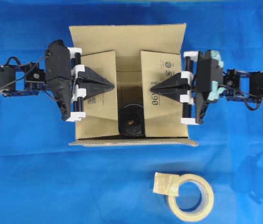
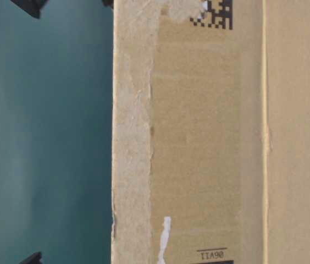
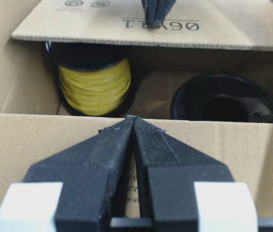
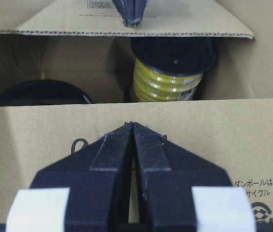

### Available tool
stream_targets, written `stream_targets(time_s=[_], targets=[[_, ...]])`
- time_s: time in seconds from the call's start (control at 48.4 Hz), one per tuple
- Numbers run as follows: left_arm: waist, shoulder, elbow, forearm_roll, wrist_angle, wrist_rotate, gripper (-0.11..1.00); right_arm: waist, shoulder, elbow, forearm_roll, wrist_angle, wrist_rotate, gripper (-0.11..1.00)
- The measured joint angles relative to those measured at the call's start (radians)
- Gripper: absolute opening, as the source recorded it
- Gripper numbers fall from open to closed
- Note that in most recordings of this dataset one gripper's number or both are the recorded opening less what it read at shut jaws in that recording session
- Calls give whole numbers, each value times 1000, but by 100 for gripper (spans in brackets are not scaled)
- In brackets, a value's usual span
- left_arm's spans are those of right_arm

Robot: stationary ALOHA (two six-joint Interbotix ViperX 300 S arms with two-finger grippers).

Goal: Close the cardboard box.
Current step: 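Push the left and right side flaps inward over the spools with both grippers, then hold the left flap down with the left gripper, sliding it toward the back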

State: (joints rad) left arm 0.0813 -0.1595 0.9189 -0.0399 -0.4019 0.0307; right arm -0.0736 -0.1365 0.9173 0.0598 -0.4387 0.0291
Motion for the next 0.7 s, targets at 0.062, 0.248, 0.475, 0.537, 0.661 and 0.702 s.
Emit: stream_targets(time_s=[0.062, 0.248, 0.475, 0.537, 0.661, 0.702], targets=[[2, 21, -2, 0, -2, 0, 0, 0, 23, -3, 0, -2, 8, 0], [0, 78, -3, 2, -17, 0, 0, 0, 67, -5, 6, -6, 9, 0], [2, 104, -18, 0, -52, 0, 0, 2, 72, -8, 9, -9, 9, 0], [2, 112, -26, 0, -61, 3, 0, 2, 74, -8, 9, -9, 9, 0], [12, 129, -54, 2, -71, 6, 0, 2, 74, -8, 9, -15, 8, 0], [20, 137, -67, 0, -71, 8, 0, 2, 74, -8, 11, -17, 9, 0]])
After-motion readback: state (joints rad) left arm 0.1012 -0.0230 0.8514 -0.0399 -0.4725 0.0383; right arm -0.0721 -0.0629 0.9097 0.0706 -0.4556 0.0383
